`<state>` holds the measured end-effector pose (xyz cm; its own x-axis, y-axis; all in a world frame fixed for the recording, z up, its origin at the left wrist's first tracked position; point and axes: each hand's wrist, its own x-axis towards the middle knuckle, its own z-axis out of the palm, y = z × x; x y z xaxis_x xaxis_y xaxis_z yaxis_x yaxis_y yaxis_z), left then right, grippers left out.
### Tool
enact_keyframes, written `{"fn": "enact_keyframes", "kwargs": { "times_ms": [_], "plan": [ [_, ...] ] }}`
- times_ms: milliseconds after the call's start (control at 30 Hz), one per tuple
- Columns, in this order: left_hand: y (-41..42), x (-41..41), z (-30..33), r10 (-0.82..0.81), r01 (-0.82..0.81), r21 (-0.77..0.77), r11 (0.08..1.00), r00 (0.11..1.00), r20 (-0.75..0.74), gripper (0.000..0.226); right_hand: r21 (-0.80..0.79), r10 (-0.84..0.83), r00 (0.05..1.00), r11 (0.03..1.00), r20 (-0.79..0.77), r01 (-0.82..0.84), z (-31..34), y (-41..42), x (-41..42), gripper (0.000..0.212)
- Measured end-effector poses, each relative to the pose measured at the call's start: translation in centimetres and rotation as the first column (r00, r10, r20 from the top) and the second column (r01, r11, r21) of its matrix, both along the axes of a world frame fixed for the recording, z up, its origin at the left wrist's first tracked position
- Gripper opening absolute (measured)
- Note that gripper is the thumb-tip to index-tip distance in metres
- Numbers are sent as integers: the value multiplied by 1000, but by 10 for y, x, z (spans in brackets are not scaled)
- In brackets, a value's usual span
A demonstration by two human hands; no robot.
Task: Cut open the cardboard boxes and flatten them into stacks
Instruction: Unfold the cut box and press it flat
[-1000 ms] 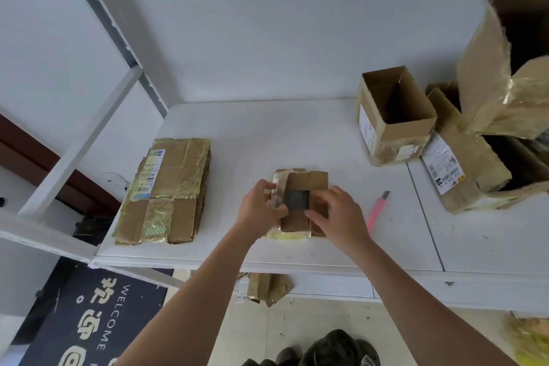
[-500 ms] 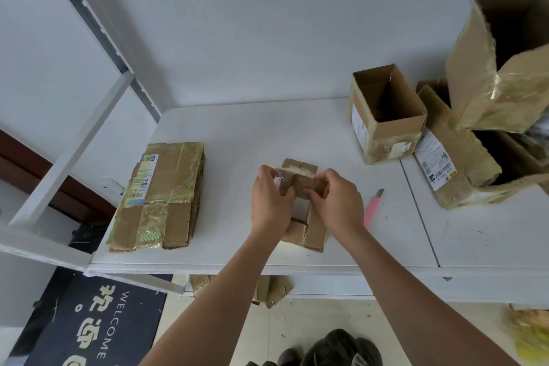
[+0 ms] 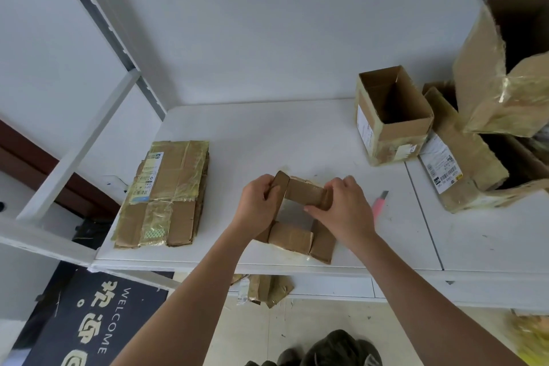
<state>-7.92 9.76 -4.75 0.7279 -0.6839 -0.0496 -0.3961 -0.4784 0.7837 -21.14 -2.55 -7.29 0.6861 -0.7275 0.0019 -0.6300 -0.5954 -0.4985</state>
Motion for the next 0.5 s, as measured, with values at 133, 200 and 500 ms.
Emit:
{"fn": "enact_keyframes", "kwargs": {
  "times_ms": [133, 200, 500],
  "plan": [
    [-2, 5, 12, -65, 65, -16, 998, 998, -18, 13, -335, 65, 997, 941, 39, -48, 7, 7, 3, 58],
    [-1, 10, 17, -9, 9, -30, 1000, 1000, -26, 12, -400, 109, 985, 916, 136, -46, 16, 7, 5, 25],
    [9, -4, 15, 198, -167, 213, 963, 971, -132, 105, -47, -93, 889, 991, 449, 127, 41, -3, 7, 31]
  ]
}}
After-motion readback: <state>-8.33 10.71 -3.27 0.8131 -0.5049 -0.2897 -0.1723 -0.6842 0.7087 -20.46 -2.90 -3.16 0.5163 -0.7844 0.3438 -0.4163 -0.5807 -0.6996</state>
